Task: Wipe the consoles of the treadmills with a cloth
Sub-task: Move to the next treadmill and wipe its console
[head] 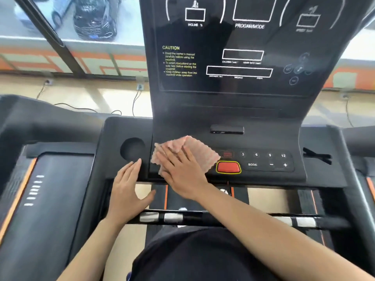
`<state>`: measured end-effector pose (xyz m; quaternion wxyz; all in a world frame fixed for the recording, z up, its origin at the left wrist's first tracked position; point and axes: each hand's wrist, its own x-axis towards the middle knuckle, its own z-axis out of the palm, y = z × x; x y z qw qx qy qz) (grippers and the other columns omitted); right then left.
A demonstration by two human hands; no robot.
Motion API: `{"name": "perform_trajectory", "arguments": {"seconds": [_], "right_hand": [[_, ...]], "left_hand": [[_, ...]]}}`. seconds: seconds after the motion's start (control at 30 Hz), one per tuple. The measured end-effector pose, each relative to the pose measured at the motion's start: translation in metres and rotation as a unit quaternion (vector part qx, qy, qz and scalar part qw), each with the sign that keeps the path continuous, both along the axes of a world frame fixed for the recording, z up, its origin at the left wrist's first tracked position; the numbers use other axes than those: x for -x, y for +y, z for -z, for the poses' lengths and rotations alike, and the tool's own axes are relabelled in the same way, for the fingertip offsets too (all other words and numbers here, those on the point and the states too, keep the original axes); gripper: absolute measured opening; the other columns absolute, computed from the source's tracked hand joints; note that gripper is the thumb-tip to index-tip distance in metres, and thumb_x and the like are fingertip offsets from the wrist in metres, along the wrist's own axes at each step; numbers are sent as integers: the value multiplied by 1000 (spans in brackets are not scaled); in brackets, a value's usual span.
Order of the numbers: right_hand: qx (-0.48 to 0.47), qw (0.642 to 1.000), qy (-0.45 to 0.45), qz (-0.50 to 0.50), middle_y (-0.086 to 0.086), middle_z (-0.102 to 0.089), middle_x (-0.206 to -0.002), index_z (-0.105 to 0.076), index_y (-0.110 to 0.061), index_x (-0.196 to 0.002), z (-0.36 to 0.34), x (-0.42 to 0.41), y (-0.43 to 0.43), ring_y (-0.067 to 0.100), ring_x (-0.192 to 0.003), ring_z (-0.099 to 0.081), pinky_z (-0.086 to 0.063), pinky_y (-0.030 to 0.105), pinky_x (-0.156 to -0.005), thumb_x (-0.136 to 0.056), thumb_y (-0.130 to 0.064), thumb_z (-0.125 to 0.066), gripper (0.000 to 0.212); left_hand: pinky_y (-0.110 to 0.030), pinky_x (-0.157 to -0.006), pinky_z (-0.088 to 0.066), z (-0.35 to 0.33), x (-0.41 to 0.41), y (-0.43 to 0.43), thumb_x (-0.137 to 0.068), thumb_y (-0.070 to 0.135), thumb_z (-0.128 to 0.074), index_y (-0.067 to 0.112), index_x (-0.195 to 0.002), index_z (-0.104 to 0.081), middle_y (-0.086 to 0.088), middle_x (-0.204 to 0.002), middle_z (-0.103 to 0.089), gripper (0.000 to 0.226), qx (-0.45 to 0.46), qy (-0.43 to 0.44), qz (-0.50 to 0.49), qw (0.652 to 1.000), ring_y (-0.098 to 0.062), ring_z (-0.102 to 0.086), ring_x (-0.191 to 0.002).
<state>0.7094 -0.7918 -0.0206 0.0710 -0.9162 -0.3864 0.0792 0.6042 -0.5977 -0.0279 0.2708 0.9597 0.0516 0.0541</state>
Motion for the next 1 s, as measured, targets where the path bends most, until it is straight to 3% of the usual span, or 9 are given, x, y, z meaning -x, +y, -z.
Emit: {"name": "perform_trajectory", "arguments": {"seconds": [0.13,0.23,0.3,0.37,0.43,0.53,0.63,0.83,1.0], "right_hand": [[-6,995,-13,-103,-8,-11,-171,-19,-28,-162,4,-2,17,28,-156,-19,-10,52,-126,-105,-42,-35,60],[-112,979,76,-150,0,-30,-167,-36,-29,-157,-2,-8,19,26,-153,-28,-13,52,-127,-95,-28,-60,66],[-229,958,133,-106,9,-44,-158,-54,-21,-146,-10,-6,9,29,-147,-41,-28,52,-122,-89,-14,-69,59],[-307,946,100,-31,9,-62,-143,-72,-14,-125,-16,0,-13,28,-130,-58,-45,48,-110,-87,-9,-71,39],[-341,937,52,49,3,-72,-125,-78,-13,-109,-17,10,-43,23,-112,-68,-52,41,-99,-84,-8,-75,26],[-347,926,31,143,-1,-76,-115,-80,-13,-103,-13,25,-89,17,-103,-67,-52,32,-95,-83,-9,-75,21],[-327,918,10,226,-1,-75,-112,-80,-13,-102,-9,38,-127,16,-105,-66,-50,29,-98,-85,-12,-74,19],[-283,890,-22,357,-2,-73,-113,-78,-14,-104,1,76,-193,19,-104,-63,-43,16,-100,-82,-13,-71,23],[-275,864,3,423,-9,-72,-106,-78,-17,-103,11,116,-232,19,-105,-63,-50,34,-93,-83,-10,-71,22]], "left_hand": [[-40,-117,-37,-3,10,-3,-75,42,-62,7,-148,-50,-7,-144,-58,82,37,-41,-53,997,-27,-48,-137],[-43,-108,-45,-4,10,-6,-77,30,-62,7,-139,-60,-7,-132,-65,66,44,-104,-86,990,-29,-57,-123],[-46,-102,-49,-5,5,-11,-80,23,-64,4,-132,-65,-8,-125,-67,55,33,-153,-86,984,-31,-61,-115],[-46,-103,-48,-6,-5,-18,-82,17,-71,4,-129,-67,-9,-127,-67,49,8,-184,-45,982,-33,-62,-117],[-46,-110,-43,-6,-19,-25,-82,20,-76,8,-134,-66,-8,-139,-63,54,-26,-177,30,983,-34,-57,-129],[-51,-118,-34,3,-39,-35,-91,42,-70,20,-145,-58,-7,-160,-44,60,-99,-112,121,981,-37,-41,-146],[-54,-123,-26,16,-50,-45,-101,57,-48,27,-154,-46,-6,-169,-28,61,-177,-68,142,972,-36,-32,-153],[-53,-120,-32,27,-51,-72,-110,43,-38,15,-153,-48,-9,-163,-38,52,-193,-126,115,966,-34,-37,-151],[-48,-120,-33,24,-65,-125,-111,41,-31,18,-152,-50,-4,-162,-41,51,-140,-99,157,973,-29,-40,-150]]}}
